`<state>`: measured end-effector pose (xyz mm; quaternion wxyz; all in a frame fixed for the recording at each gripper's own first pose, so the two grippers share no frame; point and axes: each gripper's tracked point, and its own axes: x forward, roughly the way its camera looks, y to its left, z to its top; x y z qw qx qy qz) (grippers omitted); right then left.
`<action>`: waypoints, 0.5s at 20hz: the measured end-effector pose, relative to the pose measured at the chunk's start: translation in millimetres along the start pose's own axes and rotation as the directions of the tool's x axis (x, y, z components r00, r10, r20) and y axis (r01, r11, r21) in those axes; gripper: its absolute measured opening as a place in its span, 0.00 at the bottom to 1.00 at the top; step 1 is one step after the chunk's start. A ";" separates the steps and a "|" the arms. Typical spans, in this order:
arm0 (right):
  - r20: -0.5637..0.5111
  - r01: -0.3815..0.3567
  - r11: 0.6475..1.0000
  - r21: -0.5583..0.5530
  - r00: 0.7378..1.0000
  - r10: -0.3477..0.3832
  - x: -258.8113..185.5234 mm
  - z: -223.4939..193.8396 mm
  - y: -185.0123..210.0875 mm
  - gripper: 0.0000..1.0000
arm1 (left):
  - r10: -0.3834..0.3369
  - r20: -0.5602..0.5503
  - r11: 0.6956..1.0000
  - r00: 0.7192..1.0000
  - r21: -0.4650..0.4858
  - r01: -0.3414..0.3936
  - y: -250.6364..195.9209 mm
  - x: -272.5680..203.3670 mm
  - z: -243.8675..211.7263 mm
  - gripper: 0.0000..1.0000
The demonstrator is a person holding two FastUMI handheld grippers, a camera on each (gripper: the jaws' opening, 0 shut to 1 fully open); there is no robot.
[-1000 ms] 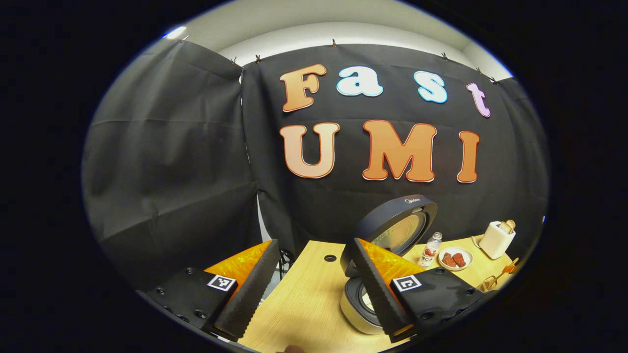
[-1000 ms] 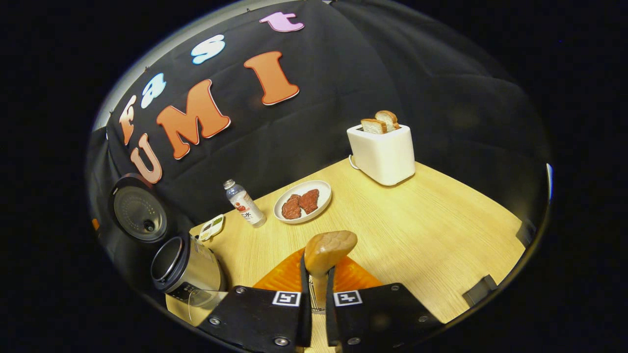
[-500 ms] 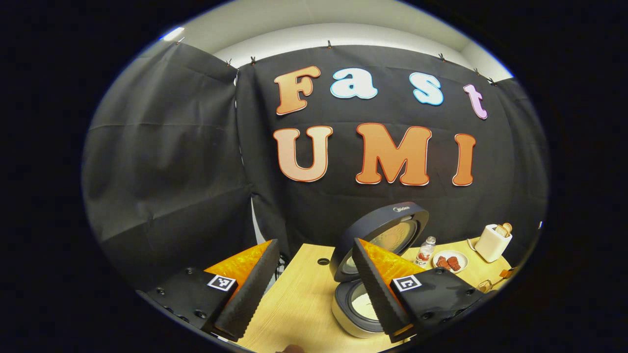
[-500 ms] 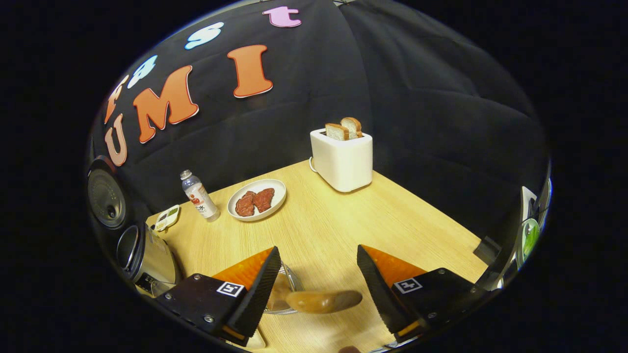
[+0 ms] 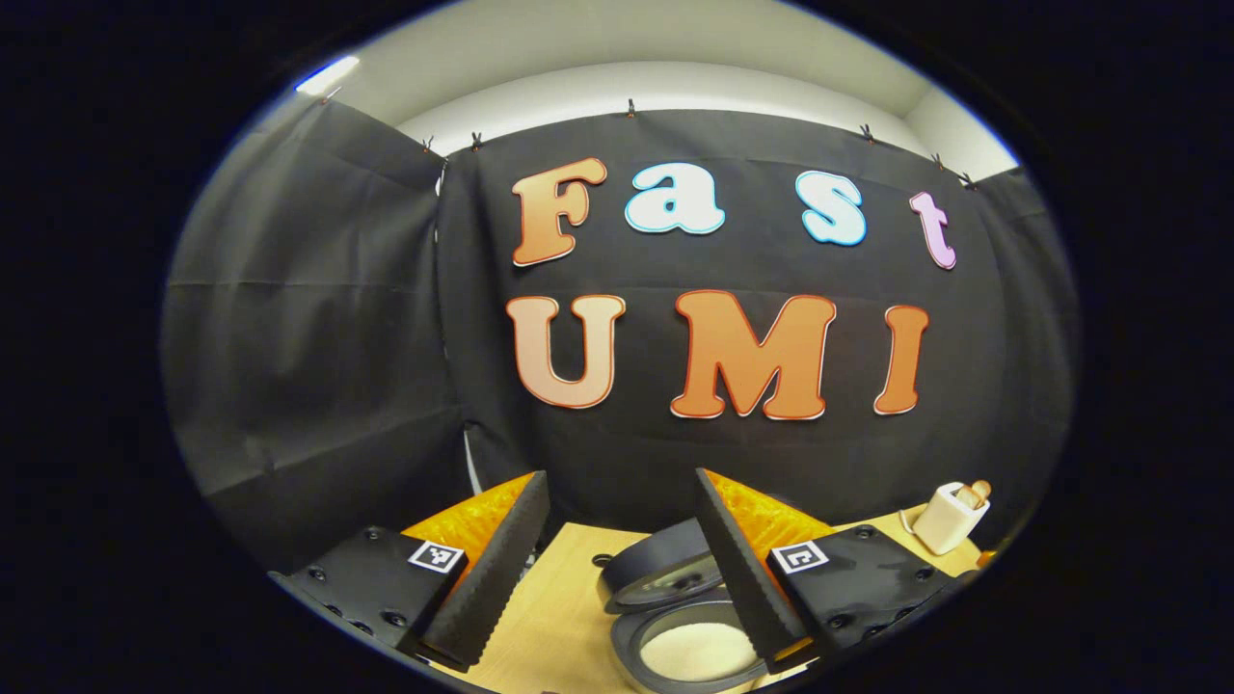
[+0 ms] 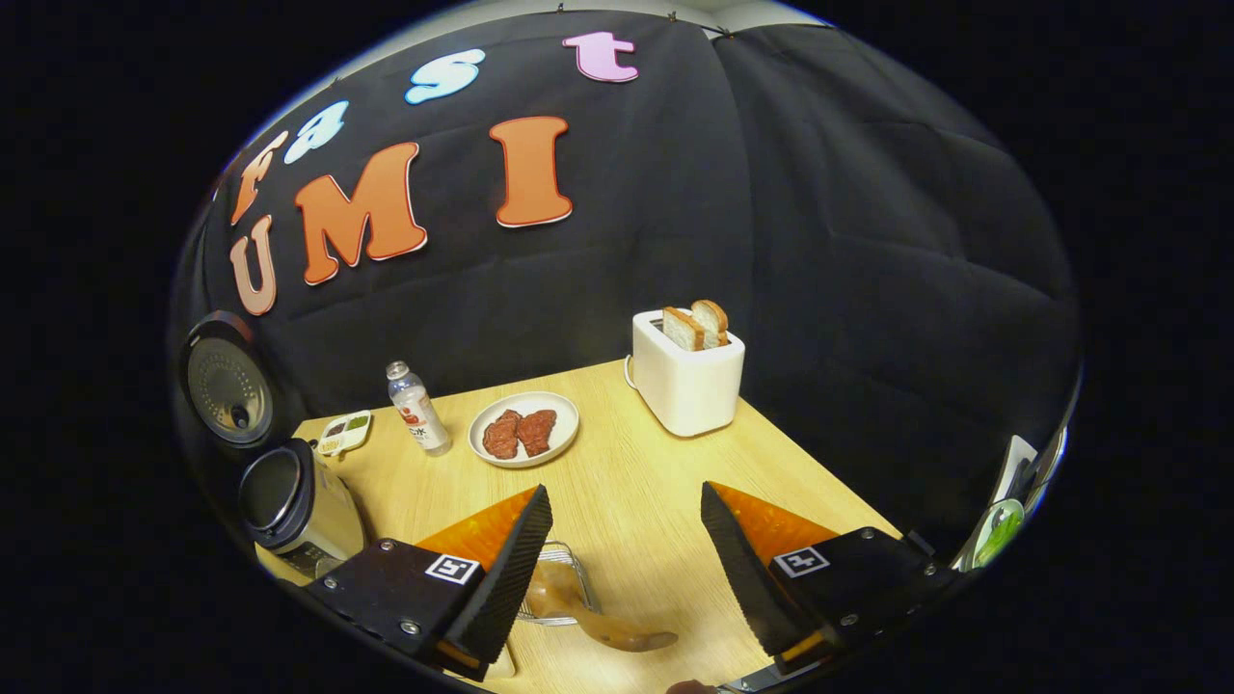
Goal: Close the left gripper, press the button to open the rice cooker; take a wooden spoon from the chopstick holder with the right hand, scoop a spoonful of rice and pour it into the rice cooker, then put the wooden spoon back into the chopstick holder.
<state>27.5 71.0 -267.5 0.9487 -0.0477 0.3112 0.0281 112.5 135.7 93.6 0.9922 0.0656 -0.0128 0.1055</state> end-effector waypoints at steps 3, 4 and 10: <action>0.029 -0.027 0.999 -0.018 0.999 0.028 -7.1 22.5 7.1 0.95 | -0.025 -0.021 1.000 0.999 0.004 0.025 -19.3 37.4 18.1 1.00; 0.039 -0.037 0.999 -0.018 0.999 0.038 -9.2 30.6 10.1 0.95 | -0.035 -0.026 0.999 0.999 0.016 0.036 -28.1 48.7 22.1 1.00; 0.103 -0.076 0.997 -0.005 0.992 0.076 -24.0 74.0 7.0 0.95 | -0.071 -0.097 0.997 0.993 0.023 0.073 -56.4 110.8 8.3 1.00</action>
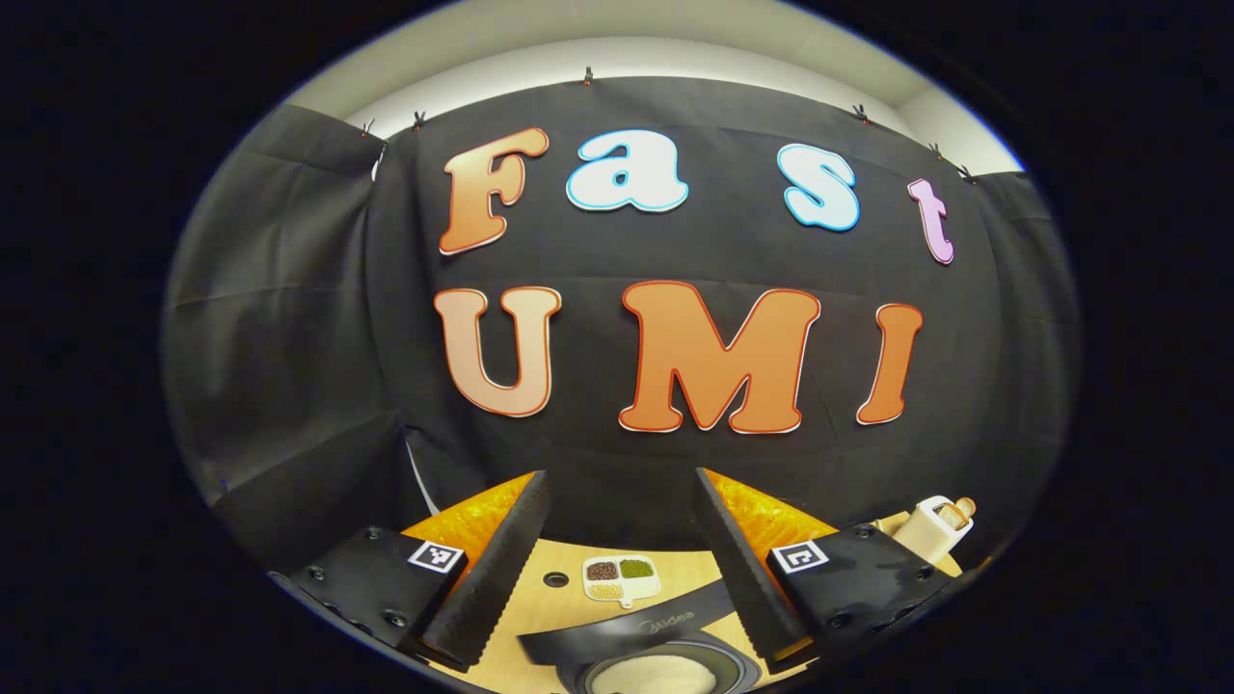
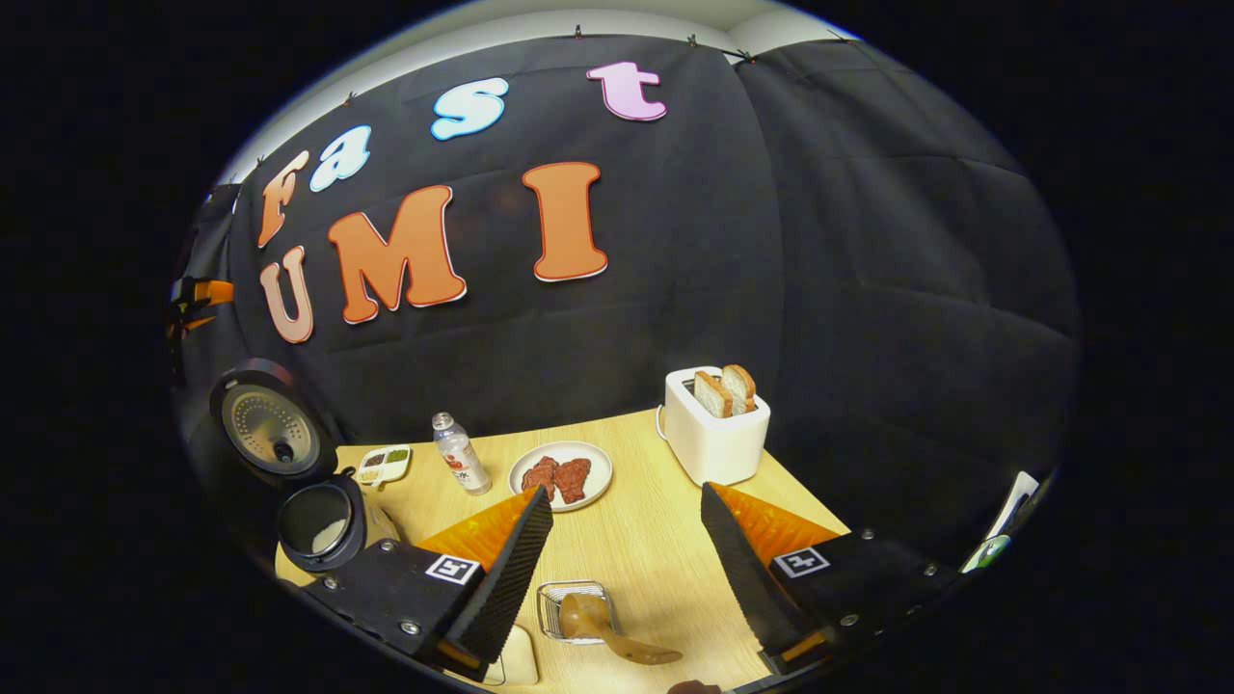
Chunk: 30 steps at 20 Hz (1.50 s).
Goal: Close the left gripper, press the button to open the rice cooker; take a wooden spoon from the chopstick holder with the right hand, scoop a spoonful of rice and pour it into the rice cooker, then put the wooden spoon back into the chopstick holder.
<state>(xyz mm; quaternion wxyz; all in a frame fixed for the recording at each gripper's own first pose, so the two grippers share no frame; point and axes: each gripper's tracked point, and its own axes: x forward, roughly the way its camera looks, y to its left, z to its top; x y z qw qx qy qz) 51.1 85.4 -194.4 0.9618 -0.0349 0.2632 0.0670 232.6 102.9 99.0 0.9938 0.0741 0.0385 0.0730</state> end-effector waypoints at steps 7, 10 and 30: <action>0.156 0.012 1.000 -0.029 0.988 -0.008 -19.8 85.0 -11.3 0.95 | 0.012 -0.110 1.000 0.994 -0.005 -0.012 1.3 42.2 -49.9 1.00; 0.220 -0.005 1.000 -0.015 0.975 0.008 -33.5 123.3 -9.2 0.95 | 0.010 -0.156 1.000 0.988 -0.026 -0.014 0.4 42.8 -72.2 1.00; 0.153 -0.134 0.989 -0.059 0.978 0.141 -37.5 89.8 0.5 0.95 | -0.035 -0.315 0.995 0.948 -0.103 0.003 -67.3 -80.2 -271.2 0.99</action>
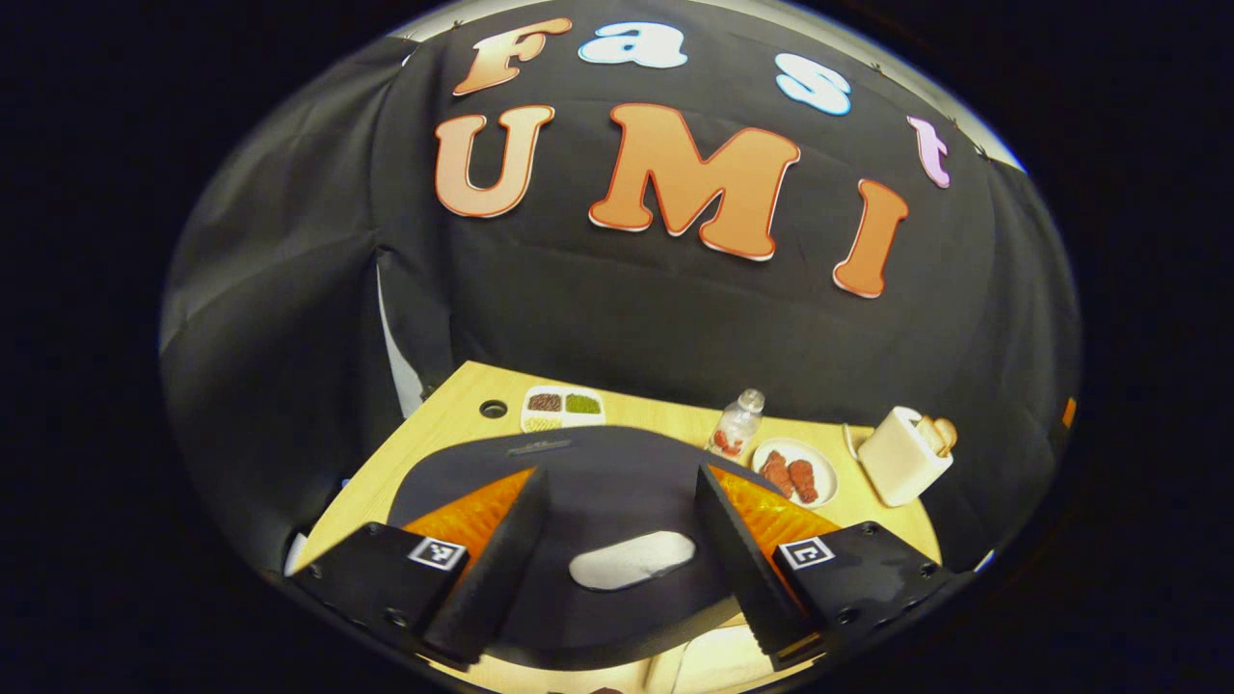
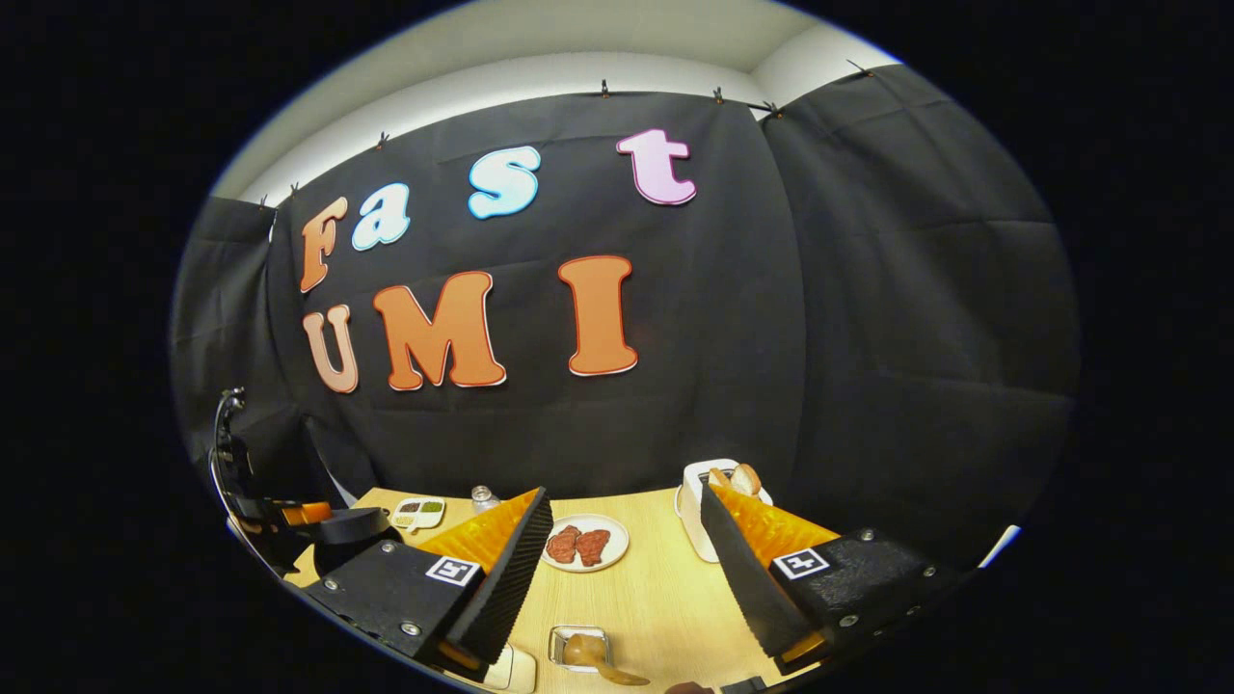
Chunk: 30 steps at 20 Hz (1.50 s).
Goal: Close the left gripper, press the button to open the rice cooker; take a wooden spoon from the chopstick holder with the right hand, scoop a spoonful of rice and pour it into the rice cooker, then put the wooden spoon back into the chopstick holder.
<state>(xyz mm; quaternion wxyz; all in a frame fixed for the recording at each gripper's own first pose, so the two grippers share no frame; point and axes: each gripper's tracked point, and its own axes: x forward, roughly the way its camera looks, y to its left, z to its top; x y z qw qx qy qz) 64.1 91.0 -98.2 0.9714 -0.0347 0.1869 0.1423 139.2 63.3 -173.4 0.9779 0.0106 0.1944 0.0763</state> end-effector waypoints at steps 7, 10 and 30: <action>-0.056 -0.031 0.999 -0.023 0.998 0.030 10.2 -17.0 1.2 1.00 | 0.070 0.158 0.994 0.985 0.078 -0.083 -1.5 0.0 -42.3 0.98; -0.069 -0.037 0.999 -0.016 0.997 0.036 15.9 -20.6 3.2 1.00 | 0.094 0.189 0.988 0.977 0.105 -0.115 0.3 1.1 -57.6 0.99; -0.020 -0.001 1.000 -0.017 1.000 0.001 27.4 -0.2 -1.8 0.95 | 0.051 0.273 0.986 0.961 0.139 -0.091 9.4 -92.4 126.3 0.96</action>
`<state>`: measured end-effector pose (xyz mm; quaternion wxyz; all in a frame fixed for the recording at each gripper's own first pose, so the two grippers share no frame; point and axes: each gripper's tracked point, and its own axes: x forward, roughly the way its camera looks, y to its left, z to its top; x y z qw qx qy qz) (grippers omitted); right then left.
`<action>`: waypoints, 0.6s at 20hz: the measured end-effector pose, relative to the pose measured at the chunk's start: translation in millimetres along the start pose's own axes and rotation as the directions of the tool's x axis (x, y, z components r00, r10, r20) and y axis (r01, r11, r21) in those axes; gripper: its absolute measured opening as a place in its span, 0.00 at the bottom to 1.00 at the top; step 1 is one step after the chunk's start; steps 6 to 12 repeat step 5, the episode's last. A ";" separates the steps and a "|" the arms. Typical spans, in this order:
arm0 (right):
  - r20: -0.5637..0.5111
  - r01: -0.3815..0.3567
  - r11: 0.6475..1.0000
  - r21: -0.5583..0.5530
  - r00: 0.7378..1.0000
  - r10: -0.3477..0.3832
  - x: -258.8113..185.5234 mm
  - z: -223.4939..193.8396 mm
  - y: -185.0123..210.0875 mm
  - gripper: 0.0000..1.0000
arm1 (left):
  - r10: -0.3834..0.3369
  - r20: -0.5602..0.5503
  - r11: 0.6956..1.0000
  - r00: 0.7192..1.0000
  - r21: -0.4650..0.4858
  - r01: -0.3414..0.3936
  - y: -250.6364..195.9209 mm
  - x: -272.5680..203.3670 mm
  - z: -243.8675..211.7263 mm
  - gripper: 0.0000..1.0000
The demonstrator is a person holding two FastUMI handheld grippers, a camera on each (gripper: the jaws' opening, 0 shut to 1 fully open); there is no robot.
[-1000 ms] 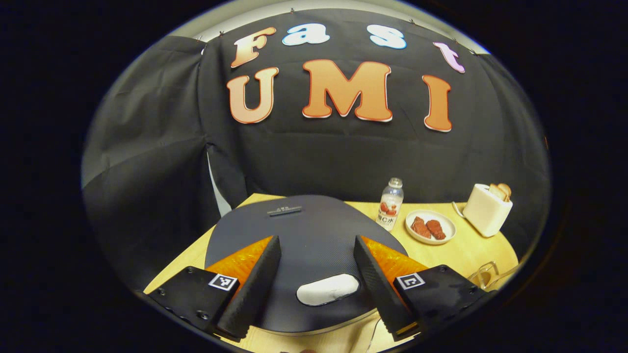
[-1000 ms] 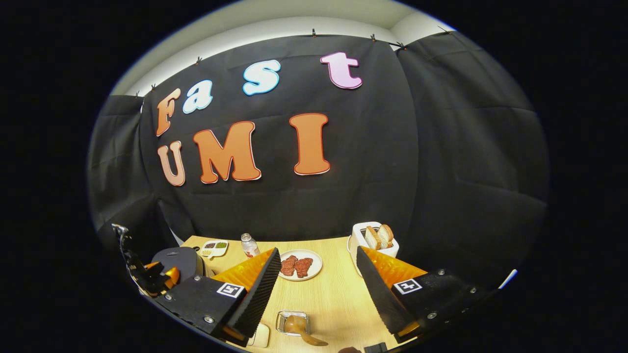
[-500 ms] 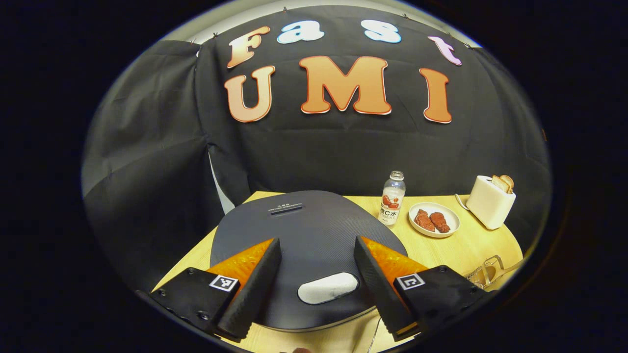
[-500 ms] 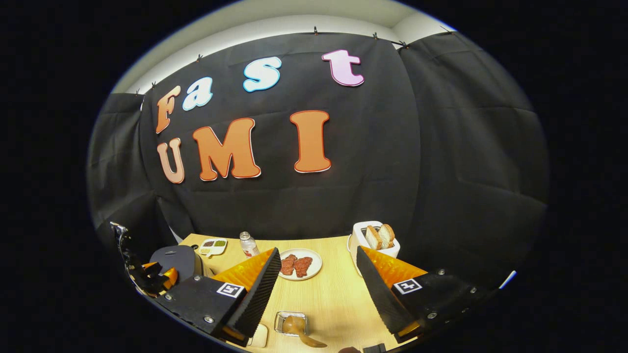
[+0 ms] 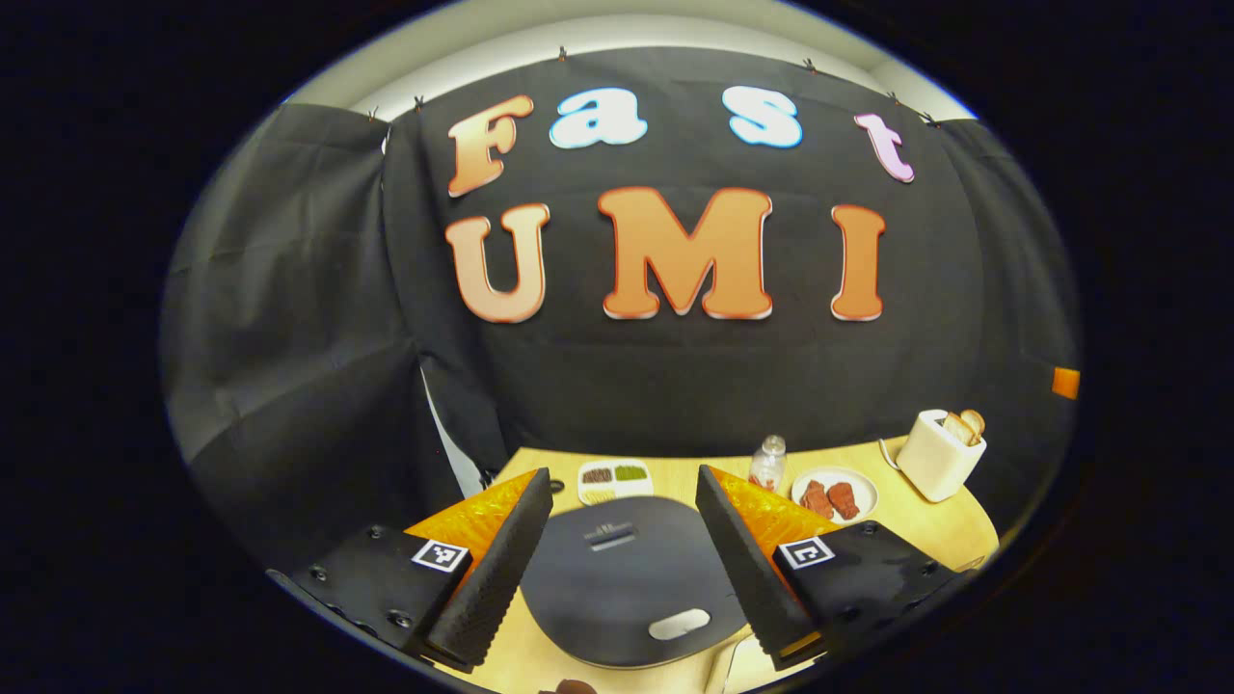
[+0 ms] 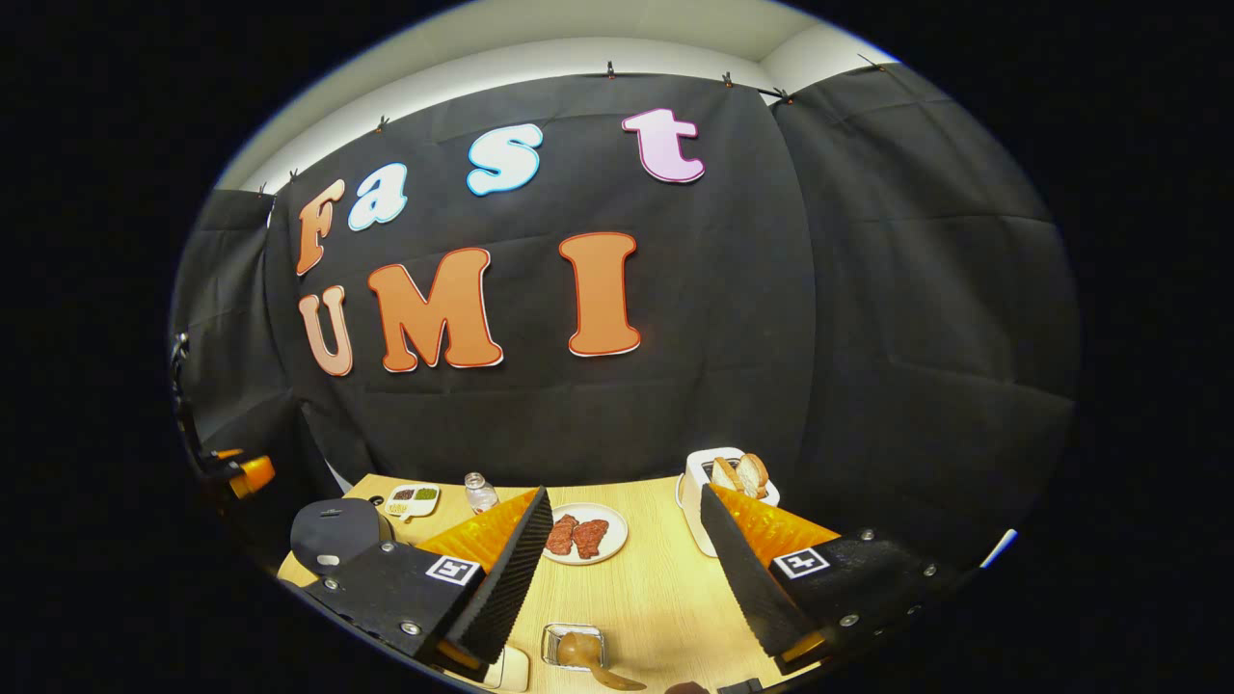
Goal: Close the left gripper, press the button to open the rice cooker; take a wooden spoon from the chopstick holder with the right hand, scoop a spoonful of rice and pour it into the rice cooker, then put the wooden spoon back into the chopstick holder.
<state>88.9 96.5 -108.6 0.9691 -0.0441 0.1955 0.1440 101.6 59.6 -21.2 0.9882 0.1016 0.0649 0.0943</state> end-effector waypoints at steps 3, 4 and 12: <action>0.019 0.004 1.000 -0.003 1.000 -0.004 -2.2 11.4 0.4 0.95 | 0.004 0.055 1.000 0.998 -0.001 -0.004 16.2 -16.4 45.8 0.98; 0.026 0.007 1.000 -0.002 1.000 -0.007 -3.1 14.6 -0.4 0.95 | 0.010 0.078 1.000 0.997 -0.004 -0.010 21.3 -22.4 58.6 0.96; 0.032 0.008 1.000 -0.001 0.999 -0.008 -3.8 17.7 -0.7 0.95 | 0.009 0.089 1.000 0.996 -0.010 -0.008 24.8 -27.5 70.6 1.00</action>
